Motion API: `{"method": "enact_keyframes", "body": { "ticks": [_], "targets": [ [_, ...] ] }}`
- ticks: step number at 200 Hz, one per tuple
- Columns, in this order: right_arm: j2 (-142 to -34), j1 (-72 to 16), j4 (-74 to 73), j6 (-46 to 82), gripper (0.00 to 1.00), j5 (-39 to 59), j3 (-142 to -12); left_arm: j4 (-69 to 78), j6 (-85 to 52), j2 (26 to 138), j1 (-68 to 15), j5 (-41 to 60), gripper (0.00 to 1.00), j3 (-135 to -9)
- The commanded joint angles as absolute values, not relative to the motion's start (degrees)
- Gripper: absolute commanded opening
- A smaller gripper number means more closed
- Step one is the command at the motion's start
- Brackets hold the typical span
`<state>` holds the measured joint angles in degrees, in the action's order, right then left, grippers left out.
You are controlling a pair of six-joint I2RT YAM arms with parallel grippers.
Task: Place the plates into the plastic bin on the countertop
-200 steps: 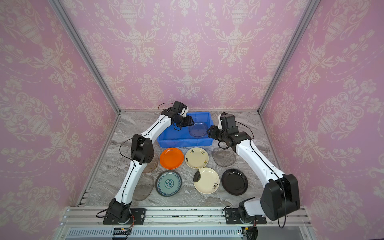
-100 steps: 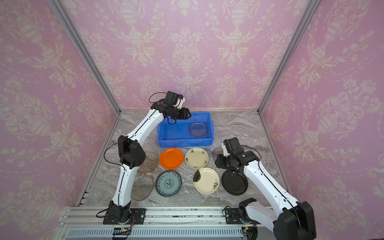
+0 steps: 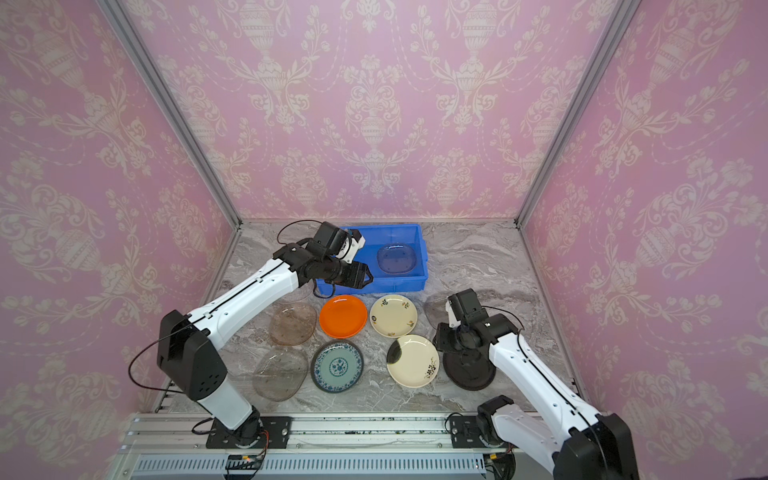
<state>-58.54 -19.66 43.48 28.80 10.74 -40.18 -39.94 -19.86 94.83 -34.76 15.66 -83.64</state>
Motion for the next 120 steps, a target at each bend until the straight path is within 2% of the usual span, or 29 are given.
{"method": "enact_keyframes", "body": {
  "ticks": [1, 39, 85, 120],
  "targets": [
    [-57.22, -20.13, 42.40, 30.56, 0.40, 11.10, -38.73, -39.81, -21.25, 91.54, -37.89, 18.79, 0.51, -77.71],
    [-58.05, -20.21, 41.67, 31.33, 0.39, 11.94, -38.09, -34.02, -25.62, 91.58, -41.94, 23.78, 0.39, -69.87],
    [-58.27, -20.30, 39.61, 32.66, 0.38, 12.55, -37.27, -31.44, -27.53, 97.61, -45.61, 29.12, 0.43, -69.26],
    [-57.51, -20.53, 38.00, 33.82, 0.38, 12.83, -36.46, -27.69, -28.59, 103.61, -45.92, 33.81, 0.38, -69.20]
  ]
}}
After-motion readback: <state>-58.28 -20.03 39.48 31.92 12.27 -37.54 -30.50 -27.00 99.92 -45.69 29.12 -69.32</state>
